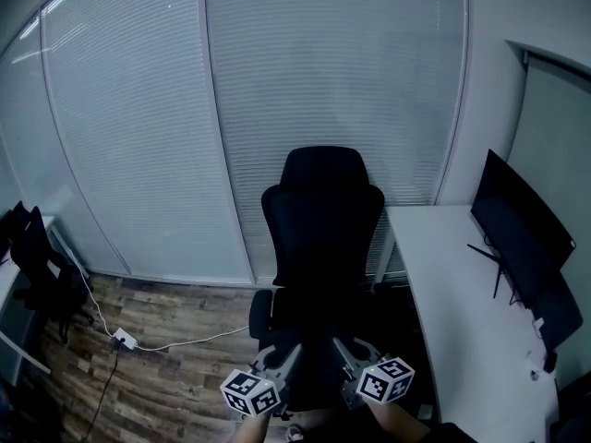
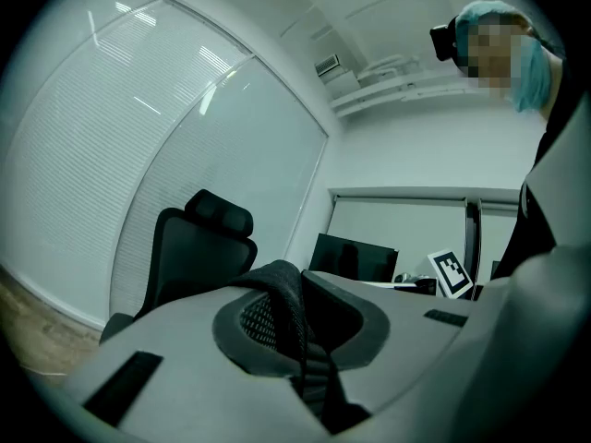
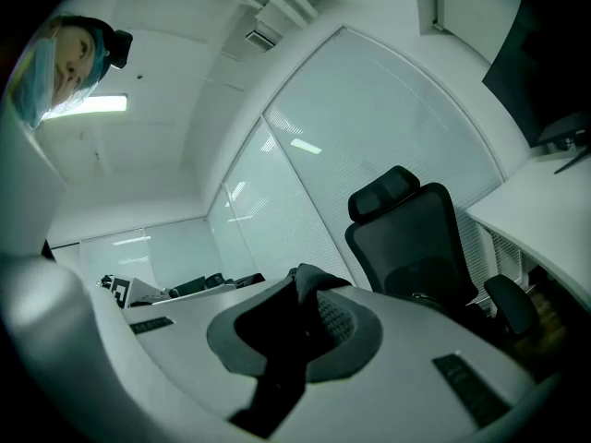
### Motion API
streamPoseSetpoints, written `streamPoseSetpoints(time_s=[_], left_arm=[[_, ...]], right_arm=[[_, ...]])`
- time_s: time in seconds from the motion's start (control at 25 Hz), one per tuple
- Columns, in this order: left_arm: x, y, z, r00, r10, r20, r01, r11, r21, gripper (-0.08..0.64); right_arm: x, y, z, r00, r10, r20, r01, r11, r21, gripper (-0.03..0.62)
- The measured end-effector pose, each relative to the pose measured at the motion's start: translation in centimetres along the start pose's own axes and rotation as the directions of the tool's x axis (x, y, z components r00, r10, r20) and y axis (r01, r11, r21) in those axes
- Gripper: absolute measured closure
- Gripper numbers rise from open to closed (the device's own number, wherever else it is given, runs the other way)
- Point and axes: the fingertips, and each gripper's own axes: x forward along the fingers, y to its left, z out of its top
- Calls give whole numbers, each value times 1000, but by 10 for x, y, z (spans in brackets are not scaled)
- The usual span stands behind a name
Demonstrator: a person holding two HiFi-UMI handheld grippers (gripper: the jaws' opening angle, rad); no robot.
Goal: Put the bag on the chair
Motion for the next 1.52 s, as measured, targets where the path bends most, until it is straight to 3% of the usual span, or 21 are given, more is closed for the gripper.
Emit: streamPoseSetpoints(time_s=[0.2, 0.48, 0.92, 1.52], left_arm=[[10, 25, 23, 998, -69, -8, 69, 997, 28, 515], [27, 60, 38, 996, -90, -1, 90, 995, 33, 515], [73, 104, 55, 999, -41, 26, 40, 999, 34, 515], [182, 175, 69, 996, 69, 50, -70, 998, 10, 515]], right_arm=[[28, 0, 15, 998, -43, 50, 43, 999, 2, 539], [63, -10, 28, 995, -72, 72, 72, 997, 5, 539], [123, -51, 58, 998, -26, 58, 27, 1000, -5, 539], [209, -152, 103, 998, 68, -10, -68, 998, -10, 540]])
